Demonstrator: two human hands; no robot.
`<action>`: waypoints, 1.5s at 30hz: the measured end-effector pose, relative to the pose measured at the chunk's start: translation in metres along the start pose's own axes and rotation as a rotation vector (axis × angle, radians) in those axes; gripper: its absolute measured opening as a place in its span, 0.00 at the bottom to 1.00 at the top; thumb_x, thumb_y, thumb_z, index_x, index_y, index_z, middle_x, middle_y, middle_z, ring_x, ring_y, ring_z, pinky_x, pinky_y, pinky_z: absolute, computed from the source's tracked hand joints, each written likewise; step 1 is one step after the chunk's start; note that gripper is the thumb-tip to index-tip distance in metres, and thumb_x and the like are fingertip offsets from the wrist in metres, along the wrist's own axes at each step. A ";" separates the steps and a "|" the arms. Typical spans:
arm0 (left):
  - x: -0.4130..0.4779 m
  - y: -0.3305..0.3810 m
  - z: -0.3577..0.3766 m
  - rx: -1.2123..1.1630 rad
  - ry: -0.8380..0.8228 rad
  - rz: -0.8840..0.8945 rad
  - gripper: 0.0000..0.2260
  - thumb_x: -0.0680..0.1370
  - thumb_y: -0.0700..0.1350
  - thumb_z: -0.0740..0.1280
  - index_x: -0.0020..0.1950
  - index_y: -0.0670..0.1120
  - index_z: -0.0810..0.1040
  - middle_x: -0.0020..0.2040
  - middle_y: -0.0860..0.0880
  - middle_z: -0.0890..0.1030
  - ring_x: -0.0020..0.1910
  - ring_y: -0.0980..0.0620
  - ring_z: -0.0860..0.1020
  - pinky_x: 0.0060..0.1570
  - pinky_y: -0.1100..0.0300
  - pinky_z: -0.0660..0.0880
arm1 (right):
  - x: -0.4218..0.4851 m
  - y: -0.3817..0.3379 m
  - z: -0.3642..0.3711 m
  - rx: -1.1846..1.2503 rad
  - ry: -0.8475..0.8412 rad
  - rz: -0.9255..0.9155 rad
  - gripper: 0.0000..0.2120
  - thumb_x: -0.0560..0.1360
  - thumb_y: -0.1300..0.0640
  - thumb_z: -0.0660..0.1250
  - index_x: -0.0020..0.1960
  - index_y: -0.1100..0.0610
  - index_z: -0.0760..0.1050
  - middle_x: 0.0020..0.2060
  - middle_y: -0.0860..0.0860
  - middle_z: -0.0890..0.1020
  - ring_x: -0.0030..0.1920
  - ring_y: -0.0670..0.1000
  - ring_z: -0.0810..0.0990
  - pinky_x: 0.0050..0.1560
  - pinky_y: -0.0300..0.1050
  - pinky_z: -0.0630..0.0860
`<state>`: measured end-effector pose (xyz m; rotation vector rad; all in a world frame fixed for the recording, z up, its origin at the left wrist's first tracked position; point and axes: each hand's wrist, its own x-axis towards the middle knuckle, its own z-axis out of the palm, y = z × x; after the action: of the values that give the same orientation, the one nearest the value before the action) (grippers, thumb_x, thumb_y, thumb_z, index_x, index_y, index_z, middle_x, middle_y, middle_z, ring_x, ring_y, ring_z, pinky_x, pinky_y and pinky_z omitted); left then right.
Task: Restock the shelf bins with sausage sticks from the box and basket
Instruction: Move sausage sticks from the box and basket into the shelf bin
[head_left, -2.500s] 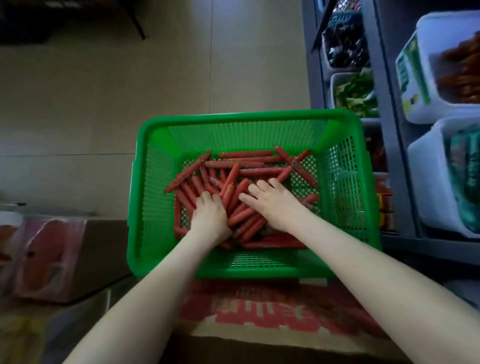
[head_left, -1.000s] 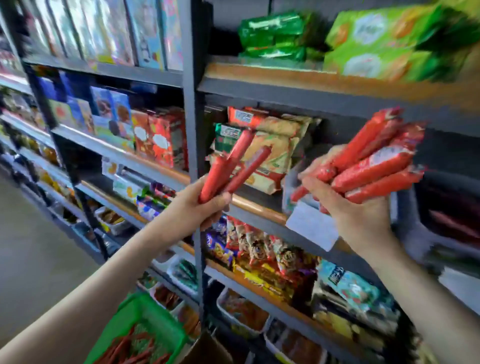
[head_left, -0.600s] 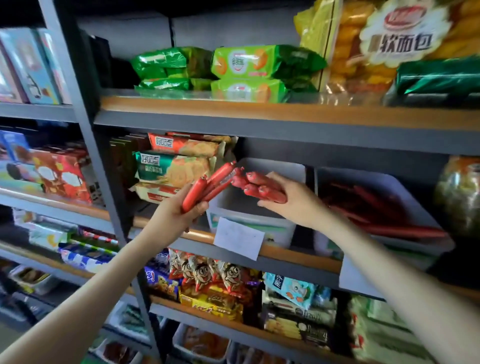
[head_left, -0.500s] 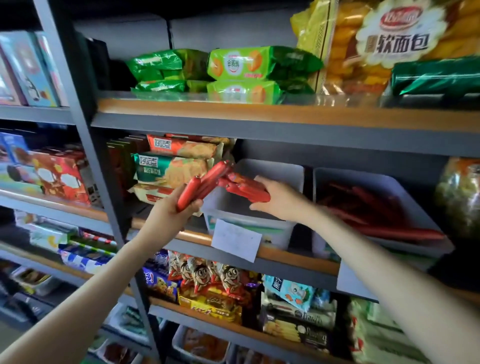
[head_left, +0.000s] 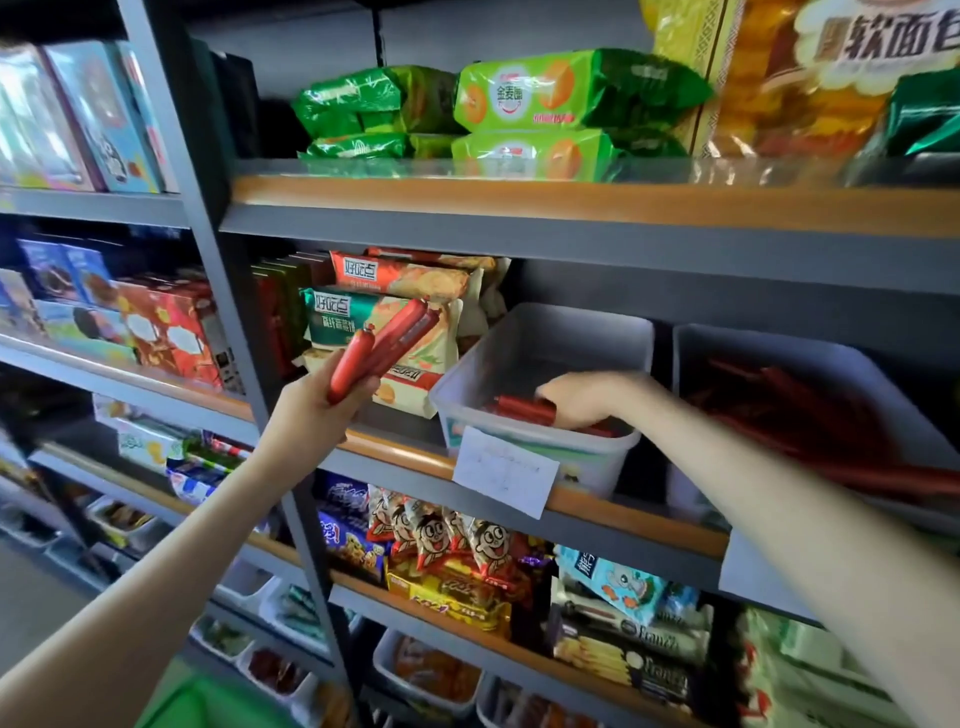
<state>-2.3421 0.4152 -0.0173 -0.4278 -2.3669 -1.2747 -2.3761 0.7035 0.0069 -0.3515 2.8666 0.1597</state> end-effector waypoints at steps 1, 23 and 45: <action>0.002 0.001 0.001 0.009 -0.005 0.008 0.16 0.79 0.48 0.65 0.66 0.51 0.71 0.35 0.49 0.78 0.31 0.51 0.75 0.32 0.55 0.75 | 0.002 0.001 0.000 -0.031 -0.025 0.009 0.13 0.73 0.49 0.64 0.55 0.53 0.72 0.50 0.52 0.79 0.45 0.52 0.77 0.45 0.47 0.75; 0.067 0.085 0.106 0.665 -0.494 0.512 0.19 0.76 0.56 0.66 0.63 0.51 0.72 0.61 0.47 0.75 0.59 0.46 0.74 0.54 0.55 0.70 | -0.071 0.006 -0.021 0.277 0.181 -0.019 0.14 0.76 0.48 0.66 0.59 0.52 0.71 0.46 0.45 0.79 0.46 0.50 0.77 0.45 0.41 0.70; -0.080 -0.048 -0.034 0.345 0.025 0.145 0.16 0.76 0.45 0.69 0.63 0.43 0.74 0.55 0.48 0.75 0.52 0.54 0.72 0.51 0.66 0.65 | -0.026 -0.198 0.033 0.390 0.619 -0.514 0.23 0.78 0.58 0.61 0.72 0.54 0.63 0.67 0.51 0.71 0.65 0.52 0.69 0.61 0.48 0.70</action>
<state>-2.2875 0.3550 -0.0739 -0.4592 -2.4215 -0.7826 -2.2939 0.5227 -0.0334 -1.2009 3.1393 -0.7054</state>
